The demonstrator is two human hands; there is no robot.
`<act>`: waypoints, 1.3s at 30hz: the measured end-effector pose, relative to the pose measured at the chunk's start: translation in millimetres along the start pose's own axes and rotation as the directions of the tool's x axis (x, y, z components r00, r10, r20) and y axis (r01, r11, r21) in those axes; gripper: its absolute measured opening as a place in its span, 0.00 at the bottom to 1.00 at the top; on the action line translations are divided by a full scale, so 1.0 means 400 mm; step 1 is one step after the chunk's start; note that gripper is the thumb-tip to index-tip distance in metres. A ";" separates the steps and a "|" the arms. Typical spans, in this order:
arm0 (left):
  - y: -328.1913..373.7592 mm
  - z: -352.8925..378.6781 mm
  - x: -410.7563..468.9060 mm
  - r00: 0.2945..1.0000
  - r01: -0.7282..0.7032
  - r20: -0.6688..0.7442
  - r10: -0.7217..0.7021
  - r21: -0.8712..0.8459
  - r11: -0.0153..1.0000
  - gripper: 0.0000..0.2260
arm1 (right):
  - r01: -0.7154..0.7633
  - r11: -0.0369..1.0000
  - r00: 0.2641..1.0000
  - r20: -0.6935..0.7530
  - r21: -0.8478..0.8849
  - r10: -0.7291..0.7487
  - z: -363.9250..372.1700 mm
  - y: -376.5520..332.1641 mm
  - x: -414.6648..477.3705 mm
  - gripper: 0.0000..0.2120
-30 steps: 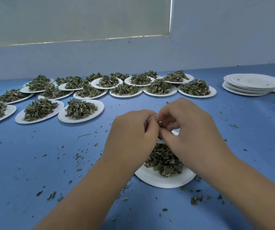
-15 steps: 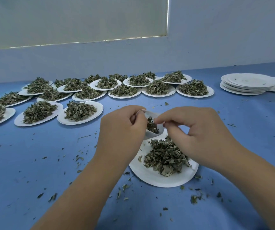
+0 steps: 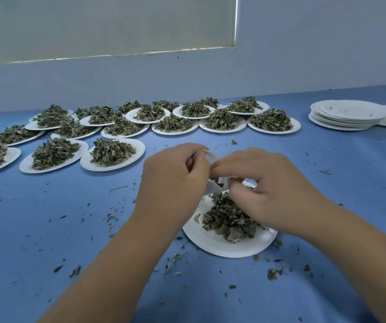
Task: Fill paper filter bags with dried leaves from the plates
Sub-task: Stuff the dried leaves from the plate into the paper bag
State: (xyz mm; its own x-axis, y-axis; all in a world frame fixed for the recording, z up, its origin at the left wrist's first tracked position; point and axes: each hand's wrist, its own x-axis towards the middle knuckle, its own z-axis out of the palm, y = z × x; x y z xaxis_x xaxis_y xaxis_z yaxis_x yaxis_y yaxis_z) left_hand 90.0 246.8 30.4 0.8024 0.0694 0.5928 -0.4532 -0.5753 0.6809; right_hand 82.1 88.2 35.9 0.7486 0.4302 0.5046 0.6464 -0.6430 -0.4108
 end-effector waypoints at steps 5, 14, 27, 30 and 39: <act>-0.016 -0.028 0.021 0.997 0.040 -0.066 -0.041 -0.017 0.999 0.11 | -0.119 0.987 0.992 -0.037 0.108 0.123 -0.043 0.022 -0.001 0.07; -0.026 -0.044 0.030 0.996 0.052 -0.074 -0.052 0.003 0.999 0.14 | -0.171 0.946 0.845 0.453 -0.274 0.284 -0.049 0.022 -0.021 0.26; -0.035 -0.036 0.023 0.997 0.037 -0.070 -0.033 0.060 0.998 0.11 | -0.083 0.909 0.857 0.436 -0.407 0.274 -0.002 -0.009 -0.032 0.11; -0.037 -0.035 0.024 0.997 0.044 -0.070 -0.040 0.057 0.997 0.11 | -0.073 0.910 0.864 0.430 -0.409 0.263 0.004 -0.005 -0.028 0.10; -0.033 -0.041 0.026 0.996 0.026 -0.081 -0.022 0.049 0.998 0.12 | -0.177 0.967 0.897 0.375 -0.183 0.235 -0.031 0.017 -0.022 0.05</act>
State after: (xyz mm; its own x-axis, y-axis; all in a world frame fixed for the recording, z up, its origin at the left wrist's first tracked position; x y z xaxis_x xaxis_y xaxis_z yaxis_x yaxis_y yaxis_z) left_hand 98.0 268.6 34.7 0.7779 0.1478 0.6108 -0.4130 -0.6124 0.6741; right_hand 78.2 72.1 38.2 0.8788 0.4718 0.0712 0.4652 -0.8141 -0.3477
